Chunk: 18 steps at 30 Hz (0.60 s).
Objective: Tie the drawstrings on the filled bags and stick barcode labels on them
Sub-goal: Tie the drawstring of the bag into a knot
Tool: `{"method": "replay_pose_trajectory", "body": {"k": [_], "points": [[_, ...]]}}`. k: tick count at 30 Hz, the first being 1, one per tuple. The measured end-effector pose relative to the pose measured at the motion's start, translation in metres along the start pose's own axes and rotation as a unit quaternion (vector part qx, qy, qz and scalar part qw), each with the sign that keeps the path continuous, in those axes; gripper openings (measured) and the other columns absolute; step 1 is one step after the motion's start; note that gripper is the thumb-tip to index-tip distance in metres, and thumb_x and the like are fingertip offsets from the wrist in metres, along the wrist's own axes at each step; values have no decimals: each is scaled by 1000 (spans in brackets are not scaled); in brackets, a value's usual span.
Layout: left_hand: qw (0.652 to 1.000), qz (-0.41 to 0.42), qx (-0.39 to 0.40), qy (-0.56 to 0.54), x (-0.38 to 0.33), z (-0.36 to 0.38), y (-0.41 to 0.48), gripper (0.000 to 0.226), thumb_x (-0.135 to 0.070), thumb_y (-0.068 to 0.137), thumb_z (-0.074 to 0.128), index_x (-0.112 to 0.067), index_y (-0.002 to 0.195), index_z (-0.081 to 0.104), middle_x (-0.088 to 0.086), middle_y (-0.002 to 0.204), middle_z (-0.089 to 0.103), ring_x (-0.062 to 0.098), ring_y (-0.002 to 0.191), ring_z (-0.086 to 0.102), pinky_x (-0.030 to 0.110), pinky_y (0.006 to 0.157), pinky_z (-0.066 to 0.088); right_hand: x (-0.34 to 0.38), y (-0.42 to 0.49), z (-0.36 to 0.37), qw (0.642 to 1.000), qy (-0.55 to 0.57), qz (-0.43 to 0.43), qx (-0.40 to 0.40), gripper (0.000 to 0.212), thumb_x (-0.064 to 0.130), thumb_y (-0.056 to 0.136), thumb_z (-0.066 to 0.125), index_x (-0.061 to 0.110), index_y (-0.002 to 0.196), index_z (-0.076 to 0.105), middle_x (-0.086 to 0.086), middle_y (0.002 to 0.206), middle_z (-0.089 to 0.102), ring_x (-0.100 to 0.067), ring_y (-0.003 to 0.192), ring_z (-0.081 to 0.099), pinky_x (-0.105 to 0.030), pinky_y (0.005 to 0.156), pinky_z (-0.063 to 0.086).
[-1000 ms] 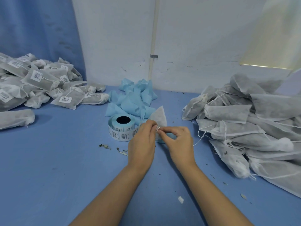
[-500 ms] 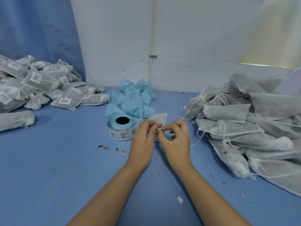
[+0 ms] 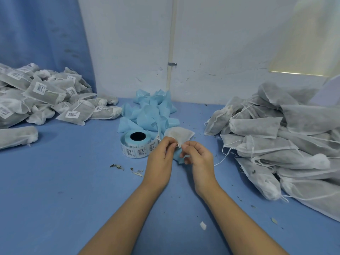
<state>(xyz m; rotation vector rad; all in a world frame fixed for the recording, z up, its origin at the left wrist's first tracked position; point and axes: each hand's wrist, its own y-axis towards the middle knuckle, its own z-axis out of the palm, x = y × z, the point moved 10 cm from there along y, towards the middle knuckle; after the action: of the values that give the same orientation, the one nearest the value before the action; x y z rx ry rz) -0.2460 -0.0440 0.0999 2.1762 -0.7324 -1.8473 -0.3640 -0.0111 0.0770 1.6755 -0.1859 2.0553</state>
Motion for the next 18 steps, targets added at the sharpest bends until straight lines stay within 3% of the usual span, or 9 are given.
{"method": "replay_pose_trajectory", "body": {"k": [5,12,18], "points": [[1000,2,-1,11,3,0,2,14,-10,97,49,-10,88,61,-3,82,63,-2,73,52,9,67,38,3,0,-3,996,84,25,-26,15,2,91,54,8,77,57,1,56,58,-12,47,43,-17,43,33],[998,8,3,70,10,3,5,13,-8,94,54,-12,91,65,-5,85,63,-6,75,53,5,69,38,-3,1,-16,980,167,71,-87,7,5,89,58,8,84,60,4,82,74,-8,51,56,-15,49,40],[996,19,-12,86,8,1,5,12,-10,93,57,-12,95,69,-5,90,65,-4,82,54,5,73,38,-7,3,-21,982,133,70,-117,13,5,89,59,9,78,65,7,69,64,-6,50,50,-16,47,37]]}}
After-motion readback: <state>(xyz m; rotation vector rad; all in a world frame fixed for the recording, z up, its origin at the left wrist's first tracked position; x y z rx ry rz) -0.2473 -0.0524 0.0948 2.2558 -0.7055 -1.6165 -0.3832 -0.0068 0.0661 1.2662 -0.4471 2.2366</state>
